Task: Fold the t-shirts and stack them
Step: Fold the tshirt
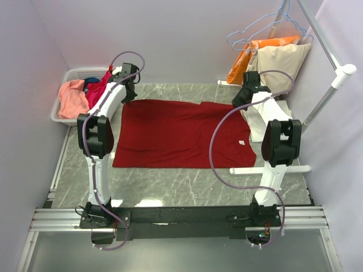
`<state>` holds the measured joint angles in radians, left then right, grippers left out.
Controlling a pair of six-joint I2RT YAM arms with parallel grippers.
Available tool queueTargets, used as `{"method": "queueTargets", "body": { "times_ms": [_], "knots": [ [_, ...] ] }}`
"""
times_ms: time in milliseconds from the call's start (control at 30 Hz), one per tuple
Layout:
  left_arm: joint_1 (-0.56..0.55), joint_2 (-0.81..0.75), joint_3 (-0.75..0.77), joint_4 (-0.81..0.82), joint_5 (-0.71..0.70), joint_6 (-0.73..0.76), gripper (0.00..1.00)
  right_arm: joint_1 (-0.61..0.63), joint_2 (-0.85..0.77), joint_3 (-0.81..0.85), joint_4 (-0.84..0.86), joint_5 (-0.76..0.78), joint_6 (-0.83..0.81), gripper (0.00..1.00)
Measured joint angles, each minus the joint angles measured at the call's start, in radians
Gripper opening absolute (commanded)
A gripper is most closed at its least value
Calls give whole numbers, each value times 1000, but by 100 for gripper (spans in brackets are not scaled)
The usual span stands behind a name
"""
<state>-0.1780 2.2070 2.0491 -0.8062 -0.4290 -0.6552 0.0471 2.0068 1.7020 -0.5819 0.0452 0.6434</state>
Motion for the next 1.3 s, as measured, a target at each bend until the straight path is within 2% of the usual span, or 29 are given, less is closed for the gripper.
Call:
{"method": "queueTargets", "body": {
  "times_ms": [200, 400, 567, 800, 900, 933, 967, 1100, 1167, 1300],
  "knots": [
    [-23, -15, -32, -91, -62, -38, 1, -1, -106, -124, 18, 0, -8, 0],
    [-31, -70, -203, -167, -109, -103, 1, -2, -194, -242, 30, -5, -13, 0],
    [-31, -130, -309, -207, -122, -153, 1, -2, -204, -313, 37, -14, -16, 0],
    [-31, -185, -377, -228, -145, -205, 1, -2, -206, -414, 35, -35, -16, 0],
    [-32, -188, -404, -227, -145, -215, 6, -2, -208, -441, 35, -37, -15, 0],
    [-32, -188, -416, -227, -145, -222, 13, -2, -209, -450, 33, -38, -15, 0],
    [-32, -189, -432, -227, -145, -227, 17, -2, -209, -454, 29, -38, -15, 3],
    [-32, -202, -510, -235, -144, -249, 23, -2, -214, -464, 11, -30, -7, 29],
    [-32, -211, -543, -253, -144, -265, 25, -2, -225, -471, -7, -16, -2, 33],
    [-31, -248, -600, -280, -145, -302, 25, -1, -279, -497, -43, 18, 11, 34]
  ]
}}
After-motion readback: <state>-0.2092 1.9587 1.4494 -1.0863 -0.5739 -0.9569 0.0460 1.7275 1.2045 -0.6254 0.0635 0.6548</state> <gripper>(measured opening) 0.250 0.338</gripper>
